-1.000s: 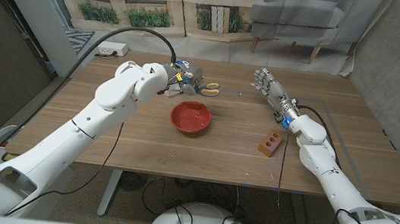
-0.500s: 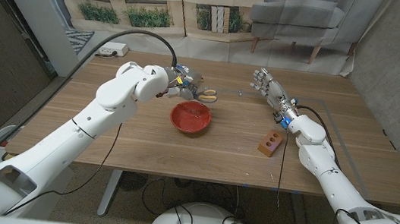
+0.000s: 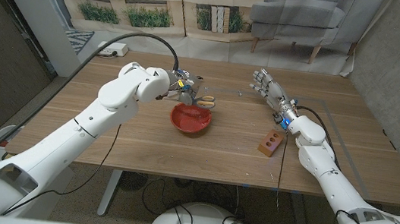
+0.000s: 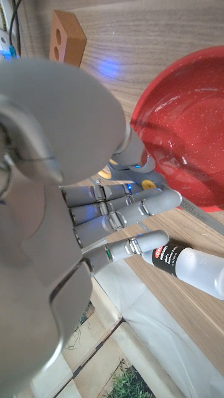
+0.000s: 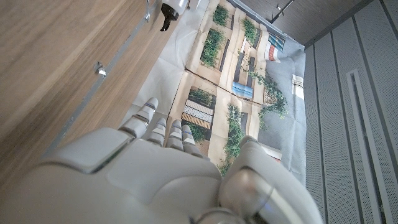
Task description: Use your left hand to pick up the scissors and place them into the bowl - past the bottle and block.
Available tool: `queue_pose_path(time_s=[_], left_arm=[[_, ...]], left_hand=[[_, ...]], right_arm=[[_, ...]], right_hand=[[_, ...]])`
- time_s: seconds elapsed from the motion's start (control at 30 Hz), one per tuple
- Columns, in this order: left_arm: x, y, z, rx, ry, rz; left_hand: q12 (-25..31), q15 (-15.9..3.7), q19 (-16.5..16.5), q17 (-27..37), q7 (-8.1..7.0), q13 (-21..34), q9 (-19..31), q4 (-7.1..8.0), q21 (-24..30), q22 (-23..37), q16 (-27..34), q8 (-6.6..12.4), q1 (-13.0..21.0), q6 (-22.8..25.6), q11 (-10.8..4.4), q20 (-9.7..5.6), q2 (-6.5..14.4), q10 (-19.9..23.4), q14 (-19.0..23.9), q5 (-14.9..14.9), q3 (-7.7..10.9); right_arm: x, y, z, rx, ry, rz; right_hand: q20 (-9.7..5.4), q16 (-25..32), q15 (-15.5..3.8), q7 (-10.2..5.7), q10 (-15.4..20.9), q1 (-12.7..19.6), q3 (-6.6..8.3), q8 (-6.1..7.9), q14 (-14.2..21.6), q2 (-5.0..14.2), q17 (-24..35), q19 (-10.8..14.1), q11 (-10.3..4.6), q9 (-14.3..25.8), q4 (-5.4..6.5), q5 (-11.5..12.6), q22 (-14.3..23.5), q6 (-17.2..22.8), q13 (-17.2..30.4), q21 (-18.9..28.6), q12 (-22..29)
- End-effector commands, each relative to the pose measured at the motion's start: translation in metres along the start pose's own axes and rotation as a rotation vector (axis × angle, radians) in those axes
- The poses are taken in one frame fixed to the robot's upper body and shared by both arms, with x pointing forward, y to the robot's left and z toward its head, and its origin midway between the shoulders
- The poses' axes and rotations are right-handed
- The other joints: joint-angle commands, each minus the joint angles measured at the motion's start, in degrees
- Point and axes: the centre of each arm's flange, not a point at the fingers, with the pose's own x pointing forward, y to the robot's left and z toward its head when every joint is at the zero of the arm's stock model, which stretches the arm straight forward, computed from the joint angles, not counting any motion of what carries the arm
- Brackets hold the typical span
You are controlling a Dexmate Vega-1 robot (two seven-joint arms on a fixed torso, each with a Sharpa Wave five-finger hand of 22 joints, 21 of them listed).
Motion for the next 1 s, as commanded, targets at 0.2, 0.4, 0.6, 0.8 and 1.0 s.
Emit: queue_pose_path(time_s=[0.2,0.4,0.6,0.8,1.0], left_arm=[[0.004,-0.010,0.004,0.025,-0.004,-0.070],[0.005,-0.015,0.006,0.035,-0.006,-0.102],[0.008,-0.019,0.005,0.038,0.002,-0.130],[0.009,-0.022,0.003,0.045,0.004,-0.167],[0.011,-0.024,0.002,0.055,0.008,-0.193]], left_hand=[[-0.47,-1.41,-0.01,0.24,1.74,0.05,5.27,-0.24,0.24,-0.08,-0.49,2.78,0.25,6.88,-5.54,0.03,0.25,6.41,0.14,0.15,-0.16],[-0.49,-1.32,-0.13,0.26,1.72,0.47,5.07,-0.27,0.22,-0.08,-0.68,2.57,0.30,7.00,-5.51,0.10,0.23,6.26,0.20,0.17,-0.15],[-0.79,-1.39,-0.21,0.14,1.77,0.46,4.82,-0.35,0.21,-0.08,-0.99,2.29,0.39,7.06,-5.56,0.16,0.15,6.25,0.15,0.17,-0.21],[-0.93,-1.34,-0.33,0.35,1.78,0.66,4.67,-0.40,0.19,-0.08,-1.12,2.03,0.52,7.03,-5.56,0.24,0.16,6.25,0.00,0.18,-0.27],[-1.08,-1.36,-0.46,0.50,1.80,0.88,4.70,-0.41,0.17,-0.08,-1.25,1.86,0.60,6.98,-5.50,0.35,0.16,6.25,-0.01,0.18,-0.35]], right_arm=[[-0.003,0.000,-0.001,0.005,-0.001,-0.003],[-0.004,0.000,-0.001,0.004,0.000,-0.004],[-0.005,0.000,-0.002,0.002,0.001,-0.002],[-0.005,0.000,-0.003,0.009,0.003,-0.006],[-0.006,0.000,-0.003,0.006,0.002,-0.003]], right_hand=[[0.13,0.21,-0.02,0.43,0.47,-0.35,-0.16,0.07,0.27,-0.04,0.12,0.44,0.04,0.21,-0.13,0.35,0.12,-0.06,0.13,0.23,0.06],[0.14,0.20,-0.02,0.43,0.45,-0.35,-0.16,0.08,0.26,-0.04,0.12,0.44,0.03,0.21,-0.14,0.36,0.12,-0.06,0.13,0.23,0.05],[0.15,0.20,-0.04,0.41,0.43,-0.36,-0.16,0.09,0.26,-0.04,0.12,0.44,0.03,0.21,-0.15,0.37,0.12,-0.03,0.13,0.22,0.05],[0.11,0.20,-0.04,0.43,0.45,-0.36,-0.16,0.09,0.24,-0.04,0.12,0.44,0.06,0.21,-0.16,0.39,0.12,-0.03,0.13,0.22,0.06],[0.12,0.20,-0.06,0.45,0.46,-0.36,-0.16,0.07,0.26,-0.04,0.12,0.47,0.02,0.21,-0.18,0.40,0.12,-0.09,0.13,0.23,0.06]])
